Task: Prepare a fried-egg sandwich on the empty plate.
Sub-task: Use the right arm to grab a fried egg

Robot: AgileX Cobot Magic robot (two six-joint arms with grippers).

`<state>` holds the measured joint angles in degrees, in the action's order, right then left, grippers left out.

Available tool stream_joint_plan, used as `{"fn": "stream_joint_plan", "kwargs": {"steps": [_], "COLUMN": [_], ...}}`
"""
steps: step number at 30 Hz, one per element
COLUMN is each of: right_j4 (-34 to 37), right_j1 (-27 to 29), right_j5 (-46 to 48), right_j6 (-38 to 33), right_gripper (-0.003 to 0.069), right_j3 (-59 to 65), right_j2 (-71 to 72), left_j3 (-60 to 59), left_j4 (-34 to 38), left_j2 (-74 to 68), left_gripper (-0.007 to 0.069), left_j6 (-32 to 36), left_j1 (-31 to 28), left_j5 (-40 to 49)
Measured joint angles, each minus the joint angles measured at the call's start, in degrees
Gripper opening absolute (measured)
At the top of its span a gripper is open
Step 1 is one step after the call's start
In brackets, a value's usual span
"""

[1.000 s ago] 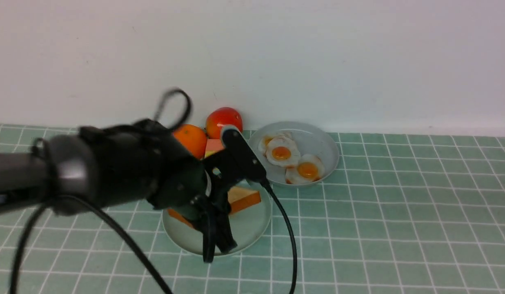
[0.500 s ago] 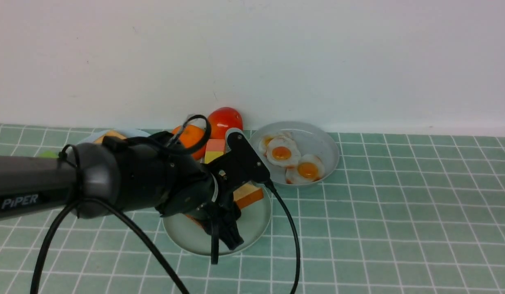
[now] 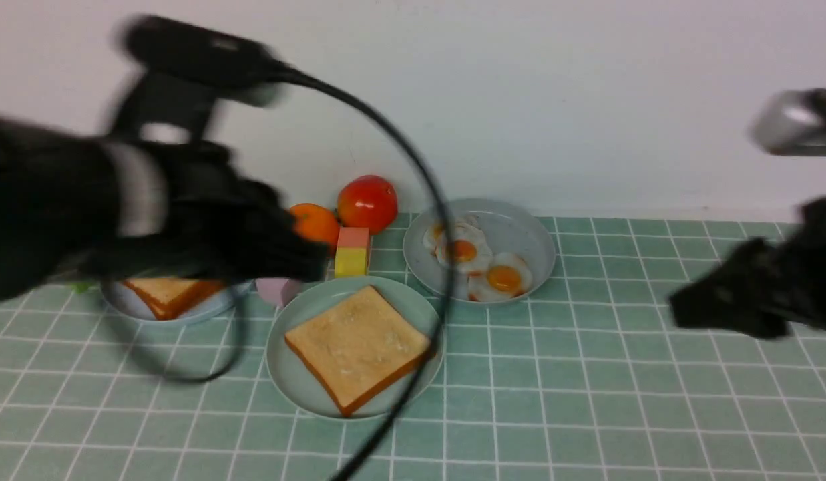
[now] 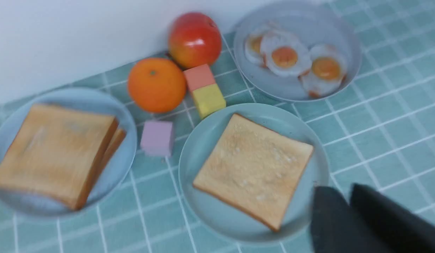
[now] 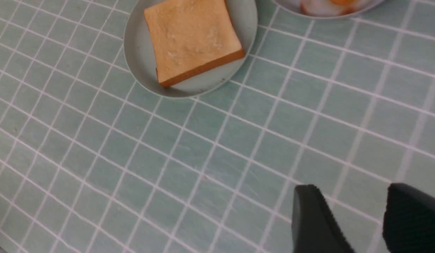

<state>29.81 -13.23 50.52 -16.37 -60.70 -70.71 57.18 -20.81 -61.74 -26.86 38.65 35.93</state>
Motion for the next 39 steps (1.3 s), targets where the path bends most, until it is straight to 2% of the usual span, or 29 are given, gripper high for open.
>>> {"fn": "stream_joint_plan", "kwargs": {"steps": [1, 2, 7, 13, 17, 19, 26, 39], "right_j4": [1.6, 1.9, 6.7, 7.0, 7.1, 7.1, 6.6, 8.4], "right_j1": [0.0, 0.0, 0.0, 0.0, 0.0, 0.0, 0.5, 1.2], "right_j5": [-0.7, -0.9, -3.3, -3.2, -1.7, -0.4, 1.8, -1.4], "right_j6": [-1.2, -1.4, -5.6, -6.0, -5.8, -4.1, -0.2, 1.1], "right_gripper": [0.0305, 0.0305, 0.0305, 0.0308, 0.0325, 0.035, 0.0379, 0.0382], "right_j3": [-1.4, -1.4, -12.6, -27.1, -37.7, -47.1, -63.7, -68.2], "right_j2": [-3.3, -4.0, -23.2, -39.9, -48.7, -57.1, -69.9, -75.4], "left_j3": [-2.4, -3.0, -17.9, -27.4, -29.0, -29.2, -29.2, -29.3], "left_j4": [0.0, 0.0, 0.0, -0.1, -0.1, -0.1, -0.1, 0.7], "left_j2": [3.5, 4.2, 22.2, 33.3, 34.6, 34.6, 34.7, 34.7], "left_gripper": [-0.0005, -0.0011, -0.0013, -0.0013, -0.0013, -0.0013, -0.0013, -0.0013], "left_j6": [-1.1, -1.3, -5.9, -7.3, -9.6, -11.5, -12.3, -12.5], "left_j1": [0.0, 0.0, 0.0, 0.0, 0.0, 0.0, 0.0, 0.0], "left_j5": [-0.1, -0.2, -7.7, -15.3, -15.8, -16.2, -16.4, -16.5]}}
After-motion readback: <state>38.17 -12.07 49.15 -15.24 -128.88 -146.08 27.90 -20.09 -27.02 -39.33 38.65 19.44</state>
